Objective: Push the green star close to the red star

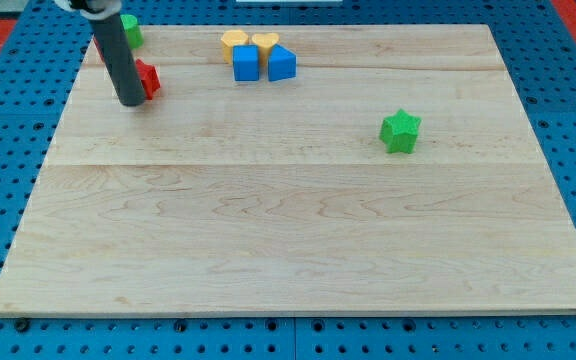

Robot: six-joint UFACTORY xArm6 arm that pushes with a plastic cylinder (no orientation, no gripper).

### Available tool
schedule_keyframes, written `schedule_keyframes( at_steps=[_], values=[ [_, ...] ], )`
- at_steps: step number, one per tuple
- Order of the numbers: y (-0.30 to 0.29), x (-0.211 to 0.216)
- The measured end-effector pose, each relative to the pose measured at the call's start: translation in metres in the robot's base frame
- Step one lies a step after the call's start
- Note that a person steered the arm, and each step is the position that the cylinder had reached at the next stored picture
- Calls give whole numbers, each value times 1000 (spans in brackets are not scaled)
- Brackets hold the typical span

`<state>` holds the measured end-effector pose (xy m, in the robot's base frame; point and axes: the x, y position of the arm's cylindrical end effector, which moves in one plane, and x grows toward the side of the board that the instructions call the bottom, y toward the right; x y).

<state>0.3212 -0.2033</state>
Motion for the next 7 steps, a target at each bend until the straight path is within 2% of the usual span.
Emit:
schedule_keyframes(
  at_steps=[1, 2, 3, 5, 6, 7],
  values=[
    [-6, -33],
    [-5, -28],
    [48, 27],
    [312, 24],
    [412, 42],
    [358, 92]
  ],
)
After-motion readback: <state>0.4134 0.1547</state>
